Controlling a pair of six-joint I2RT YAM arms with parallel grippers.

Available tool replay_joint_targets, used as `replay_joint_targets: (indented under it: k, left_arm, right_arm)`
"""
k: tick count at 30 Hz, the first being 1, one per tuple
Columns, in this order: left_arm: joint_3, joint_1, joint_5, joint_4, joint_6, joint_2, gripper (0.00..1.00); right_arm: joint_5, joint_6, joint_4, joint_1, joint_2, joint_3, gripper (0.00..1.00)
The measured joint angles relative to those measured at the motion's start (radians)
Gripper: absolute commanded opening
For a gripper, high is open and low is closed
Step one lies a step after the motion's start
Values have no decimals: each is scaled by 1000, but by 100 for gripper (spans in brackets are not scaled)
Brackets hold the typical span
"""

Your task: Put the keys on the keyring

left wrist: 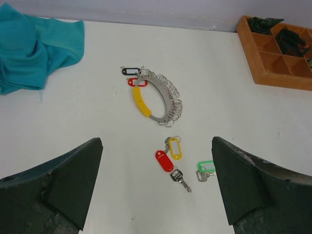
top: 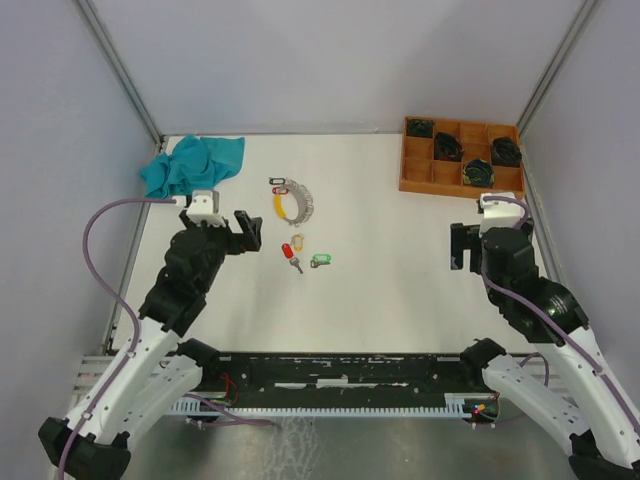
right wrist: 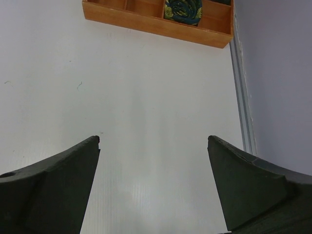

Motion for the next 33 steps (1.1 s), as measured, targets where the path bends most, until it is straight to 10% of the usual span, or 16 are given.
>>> replay_joint_targets:
  k: [12,33]
  left_arm:
    - [137,2,68,-9,-35,397,96]
    - [623,190,223,-96,-85,1190,60]
  right_arm:
    - [-6,-21,-29,0,-173,-71,100]
    - [-32,-17,-28,0,-201,-90,100]
